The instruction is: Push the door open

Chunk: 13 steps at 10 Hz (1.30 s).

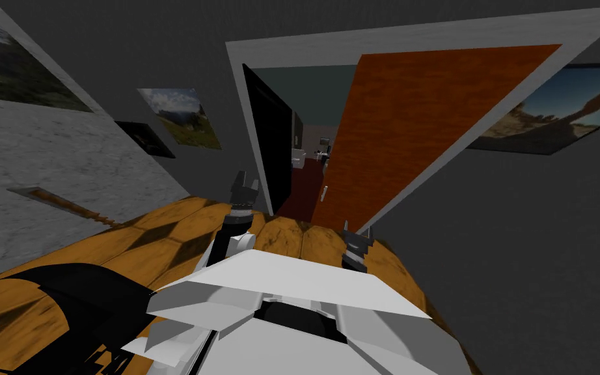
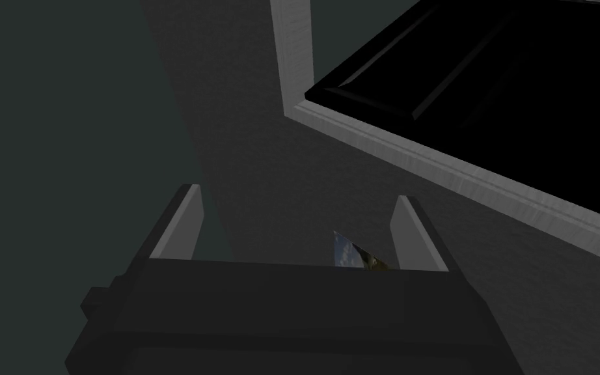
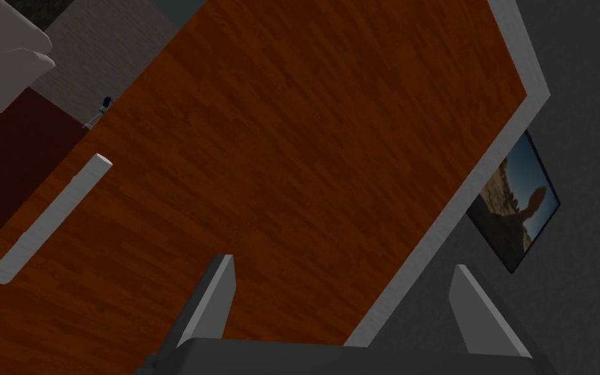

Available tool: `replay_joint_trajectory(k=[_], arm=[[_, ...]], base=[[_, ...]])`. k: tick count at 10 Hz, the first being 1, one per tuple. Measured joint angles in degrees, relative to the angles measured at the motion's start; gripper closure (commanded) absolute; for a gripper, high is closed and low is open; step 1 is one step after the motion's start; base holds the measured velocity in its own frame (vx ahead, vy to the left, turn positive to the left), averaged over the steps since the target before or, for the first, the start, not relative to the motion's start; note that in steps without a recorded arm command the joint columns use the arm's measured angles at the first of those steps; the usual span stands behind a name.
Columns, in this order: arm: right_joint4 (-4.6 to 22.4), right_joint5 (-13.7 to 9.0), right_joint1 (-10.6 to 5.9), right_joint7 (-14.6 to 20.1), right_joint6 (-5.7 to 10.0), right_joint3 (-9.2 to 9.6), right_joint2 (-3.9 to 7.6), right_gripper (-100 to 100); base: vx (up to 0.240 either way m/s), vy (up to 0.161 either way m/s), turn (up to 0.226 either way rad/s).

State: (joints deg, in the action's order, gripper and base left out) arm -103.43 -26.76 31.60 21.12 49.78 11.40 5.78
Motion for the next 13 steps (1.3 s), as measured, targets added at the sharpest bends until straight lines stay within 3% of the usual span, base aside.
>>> replay_joint_trajectory(k=[3, 13], arm=[[2.6, -2.7, 0.58, 2.8, 2.21, 1.74, 0.27, -100], [12.9, -11.9, 0.29, 12.3, 9.46, 6.69, 0.78, -100]], base=[[0.095, -0.027, 0.179], [0.096, -0.039, 0.174]])
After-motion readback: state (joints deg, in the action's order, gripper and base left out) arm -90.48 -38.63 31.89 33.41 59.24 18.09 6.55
